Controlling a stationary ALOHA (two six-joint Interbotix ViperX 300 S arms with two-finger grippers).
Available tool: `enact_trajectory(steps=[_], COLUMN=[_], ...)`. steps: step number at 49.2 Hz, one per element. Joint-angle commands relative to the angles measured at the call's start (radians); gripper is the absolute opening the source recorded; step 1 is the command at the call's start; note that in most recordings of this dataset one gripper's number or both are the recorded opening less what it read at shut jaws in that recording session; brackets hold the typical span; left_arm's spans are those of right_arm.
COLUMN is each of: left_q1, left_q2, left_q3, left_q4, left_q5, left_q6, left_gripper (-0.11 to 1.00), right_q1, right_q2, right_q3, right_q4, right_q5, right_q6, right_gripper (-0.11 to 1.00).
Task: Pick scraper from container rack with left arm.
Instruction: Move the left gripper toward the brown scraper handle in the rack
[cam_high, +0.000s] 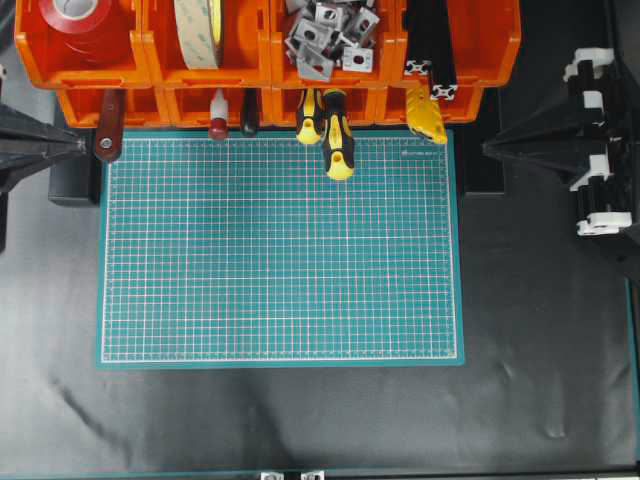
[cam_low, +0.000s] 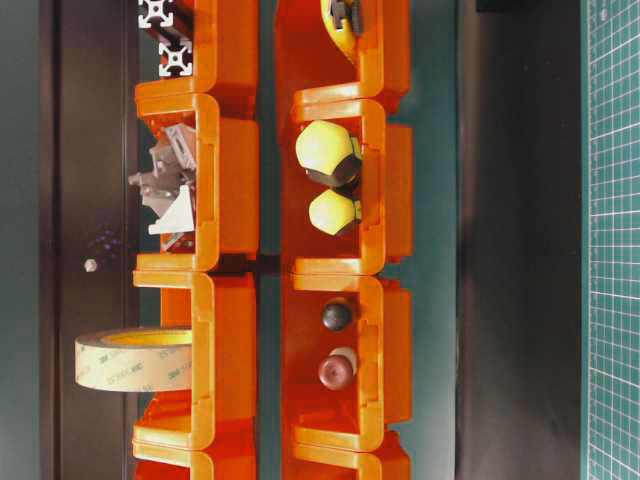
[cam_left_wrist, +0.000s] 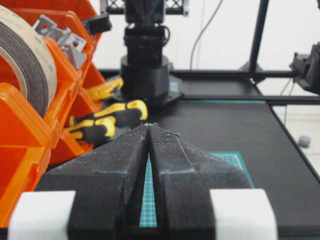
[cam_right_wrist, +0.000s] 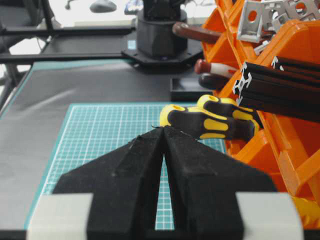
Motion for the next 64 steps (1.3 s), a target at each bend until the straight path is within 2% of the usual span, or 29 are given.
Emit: enact_trajectory(steps=[1, 4, 7, 12, 25, 31, 40, 44, 46, 52, 53, 54, 57, 61, 64], left_q1=[-0.029, -0.040, -0.052, -0.067, -0.112, -0.127, -0.190, -0.233, -0.252, -0.321, -0.336, -0.360, -0.411, -0.488, -0.545], left_q2=[0.009, 0.009, 0.009, 0.014, 0.063, 0.117, 0.206, 0.242, 0.261, 0.305, 0.311, 0.322, 0.345, 0.371, 0.390], left_q3=[-0.064, -0.104, -0.156, -0.249, -0.454, -0.511, -0.551, -0.541, -0.543, -0.575, -0.581, -0.591, -0.598, -0.600, -0.592], left_q4=[0.048, 0.048, 0.049, 0.052, 0.055, 0.064, 0.103, 0.152, 0.192, 0.374, 0.411, 0.468, 0.563, 0.650, 0.690], left_q5=[0.054, 0.126, 0.213, 0.403, 0.865, 1.019, 1.195, 1.243, 1.258, 1.321, 1.339, 1.371, 1.442, 1.539, 1.591], left_q6=[-0.018, -0.025, -0.014, 0.012, 0.173, 0.210, 0.224, 0.210, 0.198, 0.129, 0.110, 0.078, 0.005, -0.109, -0.193], left_gripper=[0.06, 0.08, 0.00, 0.00, 0.00, 0.00, 0.00, 0.00, 0.00, 0.00, 0.00, 0.00, 0.00, 0.00, 0.00], right_q1=[0.014, 0.015, 0.015, 0.015, 0.015, 0.015, 0.015, 0.015, 0.015, 0.015, 0.015, 0.015, 0.015, 0.015, 0.015], right_q2=[0.008, 0.002, -0.009, -0.021, -0.025, -0.025, -0.028, -0.029, -0.029, -0.031, -0.031, -0.031, -0.032, -0.032, -0.034], right_q3=[-0.034, -0.041, -0.043, -0.044, -0.049, -0.049, -0.049, -0.049, -0.049, -0.049, -0.049, -0.049, -0.051, -0.051, -0.051], right_q4=[0.006, 0.023, 0.034, 0.034, 0.035, 0.035, 0.035, 0.035, 0.035, 0.035, 0.035, 0.035, 0.035, 0.035, 0.035], right_q5=[-0.015, -0.012, -0.006, 0.023, 0.067, 0.067, 0.072, 0.072, 0.072, 0.074, 0.074, 0.074, 0.077, 0.080, 0.083], right_q6=[0.020, 0.031, 0.060, 0.114, 0.146, 0.147, 0.172, 0.184, 0.192, 0.206, 0.209, 0.209, 0.213, 0.215, 0.216], right_gripper=[0.02, 0.02, 0.01, 0.01, 0.01, 0.01, 0.01, 0.01, 0.01, 0.01, 0.01, 0.01, 0.01, 0.01, 0.01])
